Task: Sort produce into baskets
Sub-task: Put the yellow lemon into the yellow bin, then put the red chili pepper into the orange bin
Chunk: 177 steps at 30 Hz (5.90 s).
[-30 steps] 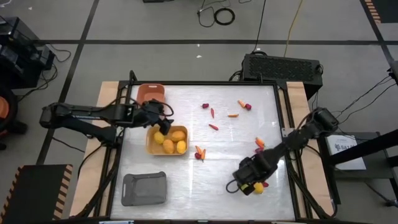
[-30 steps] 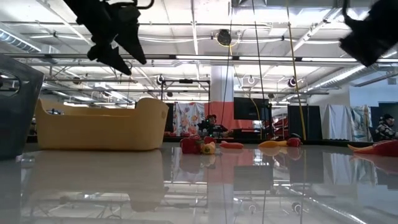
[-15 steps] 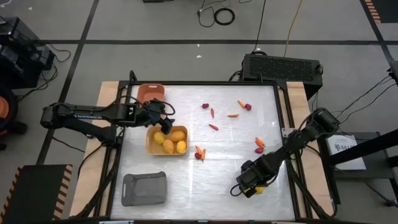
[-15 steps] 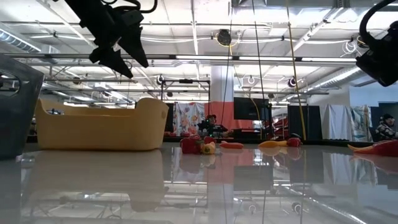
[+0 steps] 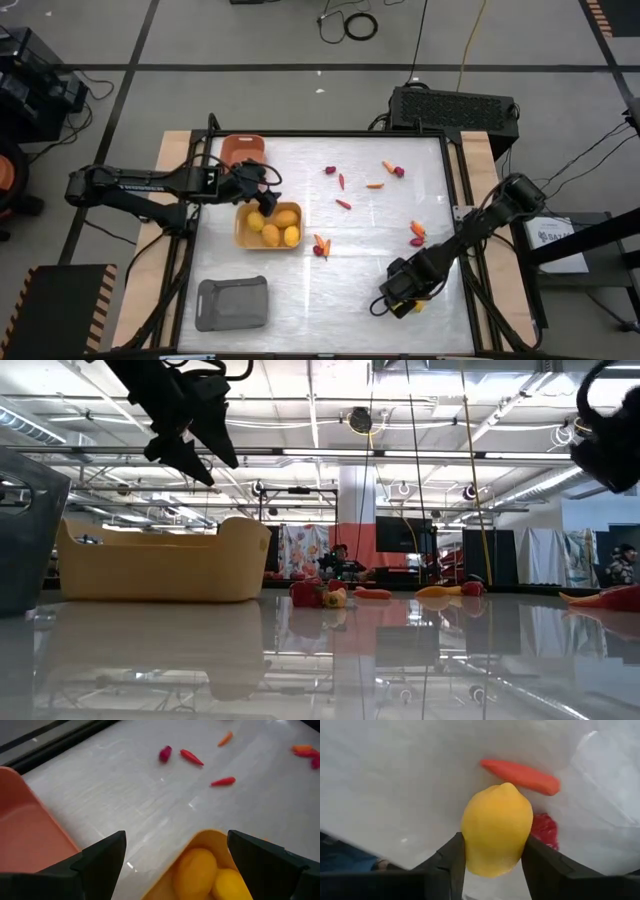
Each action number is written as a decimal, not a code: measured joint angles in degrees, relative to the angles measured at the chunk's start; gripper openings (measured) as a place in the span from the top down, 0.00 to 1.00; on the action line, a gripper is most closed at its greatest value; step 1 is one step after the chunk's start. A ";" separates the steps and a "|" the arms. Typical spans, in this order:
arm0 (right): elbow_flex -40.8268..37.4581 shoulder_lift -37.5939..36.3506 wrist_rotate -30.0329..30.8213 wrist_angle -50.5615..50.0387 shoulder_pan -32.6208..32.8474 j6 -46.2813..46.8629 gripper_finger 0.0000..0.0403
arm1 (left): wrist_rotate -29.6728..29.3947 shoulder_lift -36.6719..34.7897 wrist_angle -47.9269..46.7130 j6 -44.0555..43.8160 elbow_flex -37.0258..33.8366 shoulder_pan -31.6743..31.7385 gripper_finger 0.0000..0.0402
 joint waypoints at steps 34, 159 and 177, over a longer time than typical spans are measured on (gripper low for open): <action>11.79 8.25 19.33 55.13 -33.67 -50.32 0.59 | 4.62 -0.57 -23.20 1.89 0.00 -4.25 0.12; 4.01 -20.29 25.80 0.64 -34.20 -67.42 0.50 | 15.91 58.25 1.05 27.77 43.17 23.23 0.70; 4.01 -20.27 25.71 0.77 -35.03 -68.24 0.50 | 19.37 58.71 -0.45 23.07 43.24 24.33 0.31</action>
